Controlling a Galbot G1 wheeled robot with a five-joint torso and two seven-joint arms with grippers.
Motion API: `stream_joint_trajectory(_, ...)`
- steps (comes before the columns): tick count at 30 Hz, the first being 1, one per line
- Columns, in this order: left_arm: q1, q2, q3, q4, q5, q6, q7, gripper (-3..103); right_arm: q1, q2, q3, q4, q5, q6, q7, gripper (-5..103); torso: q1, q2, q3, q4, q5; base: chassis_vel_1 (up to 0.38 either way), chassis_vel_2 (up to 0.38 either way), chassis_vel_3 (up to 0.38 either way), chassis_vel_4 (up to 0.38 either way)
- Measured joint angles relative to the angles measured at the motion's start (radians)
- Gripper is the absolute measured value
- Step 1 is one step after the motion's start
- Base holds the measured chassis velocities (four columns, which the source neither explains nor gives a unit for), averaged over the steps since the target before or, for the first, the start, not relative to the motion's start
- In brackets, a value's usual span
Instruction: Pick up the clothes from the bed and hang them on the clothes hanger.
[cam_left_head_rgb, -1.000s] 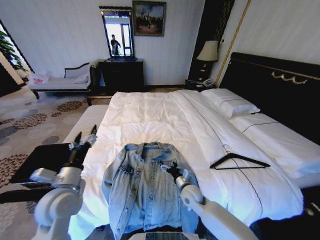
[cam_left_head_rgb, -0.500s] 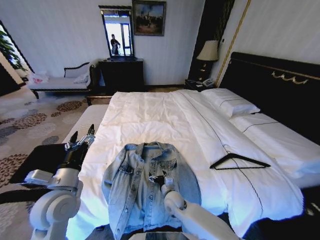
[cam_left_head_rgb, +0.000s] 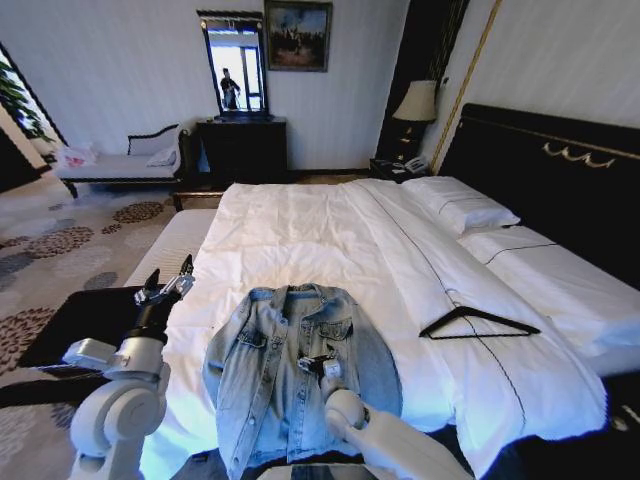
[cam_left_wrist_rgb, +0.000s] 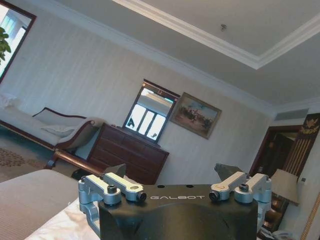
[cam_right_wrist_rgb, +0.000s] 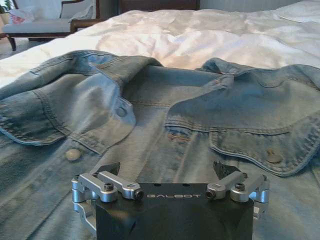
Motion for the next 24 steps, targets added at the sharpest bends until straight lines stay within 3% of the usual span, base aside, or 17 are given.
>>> stream_joint_trajectory(3, 0.002, 0.000, -0.003, -0.001, 0.000, 0.000, -0.005, 100, 0.006, 0.002, -0.024, -0.026, -0.038, -0.037, 0.035, 102, 0.000, 0.000, 0.000, -0.0001, 0.0000, 0.000, 0.000, 0.000, 0.000)
stream_joint_trajectory(4, 0.004, 0.000, -0.006, -0.004, -0.002, 0.000, -0.006, 100, 0.008, 0.001, -0.037, -0.036, -0.050, -0.050, 0.048, 97, 0.000, 0.000, 0.000, -0.0001, 0.0000, 0.000, 0.000, 0.000, 0.000)
stream_joint_trajectory(6, 0.005, 0.001, -0.010, -0.006, -0.003, 0.000, -0.006, 100, 0.008, 0.001, -0.043, -0.041, -0.052, -0.056, 0.053, 97, 0.000, 0.000, 0.000, -0.0001, 0.0001, 0.000, 0.000, 0.000, 0.000)
stream_joint_trajectory(13, 0.009, 0.008, -0.022, -0.005, -0.008, -0.001, -0.011, 100, 0.009, 0.013, -0.053, -0.051, -0.054, -0.074, 0.078, 65, 0.000, 0.000, 0.000, 0.0000, 0.0001, 0.000, 0.000, 0.000, 0.000)
stream_joint_trajectory(15, 0.008, 0.009, -0.022, -0.005, -0.008, -0.001, -0.012, 100, 0.010, 0.011, -0.050, -0.051, -0.053, -0.074, 0.078, 65, 0.000, 0.000, 0.000, 0.0000, 0.0001, 0.000, 0.000, 0.000, 0.000)
stream_joint_trajectory(18, 0.006, 0.009, -0.020, -0.004, -0.008, -0.001, -0.018, 100, 0.008, 0.001, -0.034, -0.043, -0.052, -0.072, 0.078, 49, 0.000, 0.000, 0.000, 0.0000, 0.0002, 0.000, 0.000, 0.000, 0.000)
stream_joint_trajectory(21, 0.006, 0.006, -0.015, -0.003, -0.007, -0.001, -0.020, 100, 0.003, -0.008, -0.023, -0.035, -0.051, -0.069, 0.076, 44, 0.000, 0.000, 0.000, -0.0001, 0.0002, 0.000, 0.000, 0.000, 0.000)
stream_joint_trajectory(22, 0.007, 0.004, -0.011, -0.002, -0.006, -0.002, -0.022, 100, -0.001, -0.015, -0.012, -0.027, -0.050, -0.066, 0.074, 33, 0.000, 0.000, 0.000, -0.0001, 0.0001, 0.000, 0.000, 0.000, 0.000)
stream_joint_trajectory(24, 0.007, 0.003, -0.008, -0.001, -0.005, -0.002, -0.023, 100, -0.004, -0.020, -0.003, -0.021, -0.050, -0.064, 0.074, 33, 0.000, 0.000, 0.000, -0.0001, 0.0001, 0.000, 0.000, 0.000, 0.000)
